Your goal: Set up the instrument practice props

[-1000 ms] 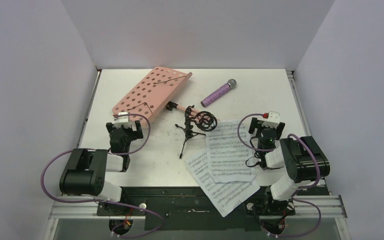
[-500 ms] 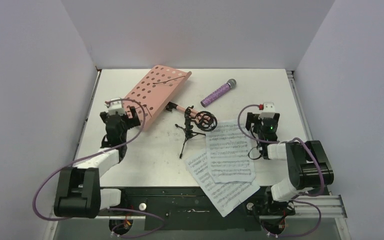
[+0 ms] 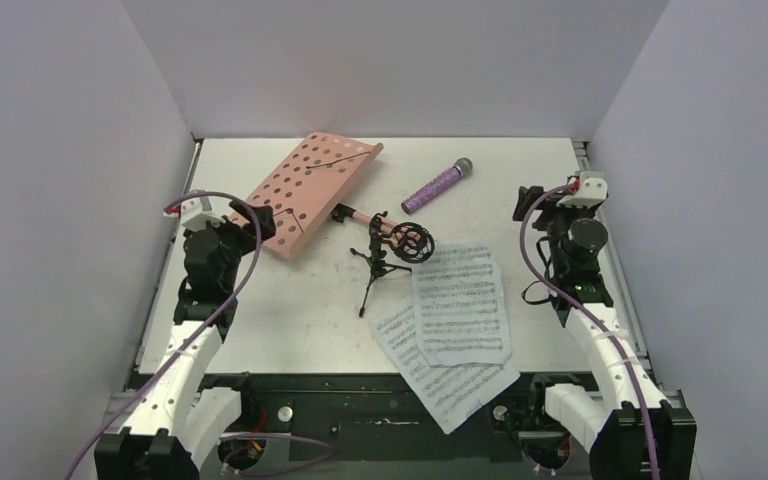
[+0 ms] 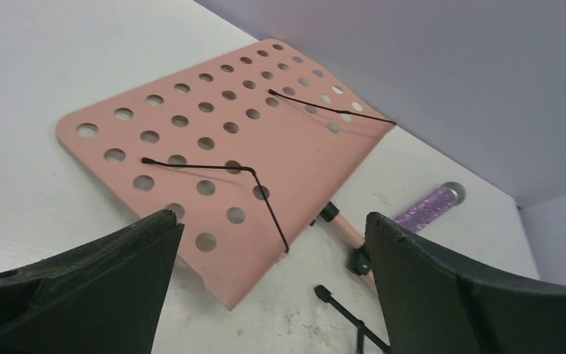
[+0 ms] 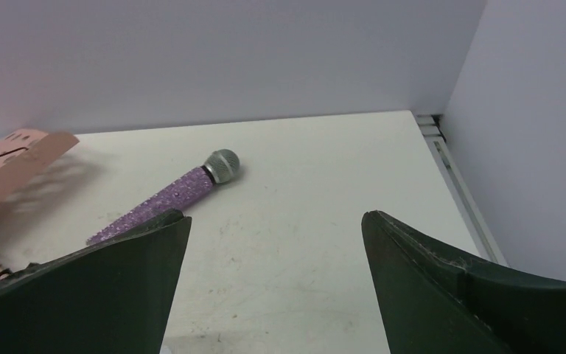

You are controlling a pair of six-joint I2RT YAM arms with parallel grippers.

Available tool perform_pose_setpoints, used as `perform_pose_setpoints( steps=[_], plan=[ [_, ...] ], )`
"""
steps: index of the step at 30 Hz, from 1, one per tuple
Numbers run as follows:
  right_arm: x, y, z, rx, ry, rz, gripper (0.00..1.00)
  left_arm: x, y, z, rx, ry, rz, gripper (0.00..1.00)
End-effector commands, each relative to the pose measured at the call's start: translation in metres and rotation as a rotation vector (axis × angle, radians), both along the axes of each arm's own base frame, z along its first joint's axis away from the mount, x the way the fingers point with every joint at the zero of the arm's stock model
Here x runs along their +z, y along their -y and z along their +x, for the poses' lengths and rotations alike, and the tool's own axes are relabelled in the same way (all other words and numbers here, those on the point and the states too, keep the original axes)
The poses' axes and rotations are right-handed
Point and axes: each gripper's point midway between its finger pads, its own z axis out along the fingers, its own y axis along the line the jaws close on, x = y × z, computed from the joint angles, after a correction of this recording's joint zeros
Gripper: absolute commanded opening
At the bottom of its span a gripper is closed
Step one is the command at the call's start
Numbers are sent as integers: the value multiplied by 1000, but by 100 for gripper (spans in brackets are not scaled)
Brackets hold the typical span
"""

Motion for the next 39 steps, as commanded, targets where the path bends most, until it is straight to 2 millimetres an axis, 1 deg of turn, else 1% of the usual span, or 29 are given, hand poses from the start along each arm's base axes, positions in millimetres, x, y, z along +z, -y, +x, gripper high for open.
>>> perform_pose_setpoints(
  steps=[1, 3, 5, 6, 7, 9, 11, 12, 13, 14, 15, 17, 18, 19, 20, 22, 24, 25, 28, 29, 33, 35, 39],
  plan=[
    [-5, 33, -7, -180, -120, 121, 90, 33, 17, -20, -74, 121, -143, 96],
    [0, 42, -11, -236, -98, 146, 90, 37, 18, -27, -76, 143, -169, 96],
    [-1, 51, -16, -290, -95, 159, 90, 38, 21, -32, -94, 153, -189, 96],
    [-3, 55, -19, -319, -101, 159, 90, 35, 21, -34, -92, 140, -202, 96],
    [-7, 57, -20, -331, -109, 162, 90, 29, 22, -35, -86, 110, -229, 96],
    [-15, 51, -19, -306, -121, 191, 90, 16, 23, -38, -66, 50, -301, 96],
    [-33, 43, -19, -280, -154, 270, 90, 4, 30, -40, -101, 0, -326, 96],
    [-45, 43, -21, -308, -183, 347, 90, -3, 34, -41, -118, -27, -335, 96],
    [-59, 49, -26, -389, -217, 455, 90, -10, 36, -42, -131, -58, -342, 96],
    [-66, 62, -30, -476, -218, 532, 90, -19, 39, -44, -140, -95, -350, 96],
    [-68, 63, -29, -473, -218, 545, 90, -29, 40, -45, -142, -136, -368, 96],
    [-66, 58, -24, -433, -224, 533, 90, -47, 47, -49, -170, -206, -404, 96],
    [-66, 56, -23, -425, -227, 534, 90, -57, 42, -47, -152, -231, -430, 96],
    [-65, 54, -21, -410, -226, 540, 90, -68, 41, -49, -146, -264, -461, 96],
    [-66, 50, -19, -389, -227, 543, 90, -70, 40, -46, -148, -262, -497, 96],
    [-71, 44, -14, -353, -245, 539, 90, -83, 37, -46, -157, -282, -573, 96],
    [-80, 30, -9, -262, -291, 481, 90, -89, 37, -45, -178, -282, -626, 96],
    [-84, 20, -7, -196, -322, 455, 90, -93, 35, -45, -172, -285, -634, 96],
    [-106, -4, -8, -77, -429, 464, 90, -108, 27, -46, -143, -326, -638, 96],
    [-113, -9, -10, -56, -457, 466, 90, -111, 25, -46, -139, -340, -640, 96],
    [-140, -21, -19, 12, -562, 436, 90, -118, 21, -46, -139, -366, -643, 96],
    [-152, -31, -23, 60, -613, 438, 90, -118, 21, -45, -143, -369, -643, 96],
    [-183, -51, -32, 134, -732, 456, 90, -117, 22, -44, -155, -368, -632, 96]
  ],
)
